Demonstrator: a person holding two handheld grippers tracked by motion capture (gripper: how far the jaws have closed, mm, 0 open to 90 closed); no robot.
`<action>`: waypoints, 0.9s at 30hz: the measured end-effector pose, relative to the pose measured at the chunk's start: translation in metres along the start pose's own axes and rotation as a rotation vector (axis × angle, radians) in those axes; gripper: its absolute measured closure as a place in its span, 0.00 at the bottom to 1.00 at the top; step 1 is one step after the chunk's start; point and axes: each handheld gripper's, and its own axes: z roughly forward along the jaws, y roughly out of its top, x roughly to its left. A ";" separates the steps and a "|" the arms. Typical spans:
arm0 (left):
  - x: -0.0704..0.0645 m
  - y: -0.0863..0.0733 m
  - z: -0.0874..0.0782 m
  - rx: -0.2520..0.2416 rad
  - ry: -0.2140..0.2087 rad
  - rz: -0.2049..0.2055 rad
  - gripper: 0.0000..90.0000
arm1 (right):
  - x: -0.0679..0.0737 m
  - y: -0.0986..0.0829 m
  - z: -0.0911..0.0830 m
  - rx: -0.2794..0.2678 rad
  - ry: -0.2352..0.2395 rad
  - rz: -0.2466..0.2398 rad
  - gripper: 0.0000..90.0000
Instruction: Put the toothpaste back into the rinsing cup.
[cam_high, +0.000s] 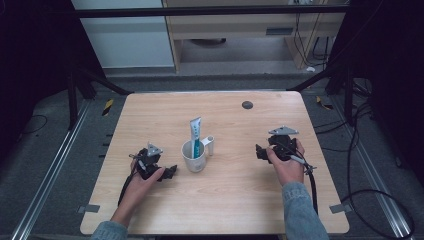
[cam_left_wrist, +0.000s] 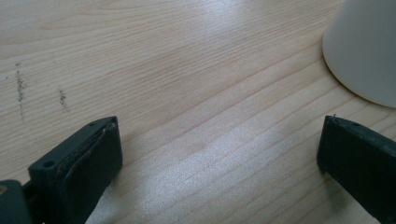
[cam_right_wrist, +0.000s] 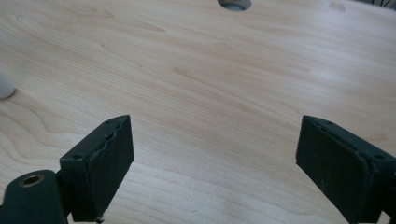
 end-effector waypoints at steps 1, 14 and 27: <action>0.000 0.000 0.000 0.000 0.000 0.000 0.00 | 0.000 -0.003 0.003 0.002 0.007 0.014 0.13; 0.000 0.000 0.000 0.001 0.000 0.001 0.00 | -0.013 -0.026 0.034 0.064 -0.002 0.136 0.13; 0.000 0.000 0.000 0.001 -0.002 0.002 0.00 | -0.016 -0.034 0.049 0.071 -0.033 0.123 0.13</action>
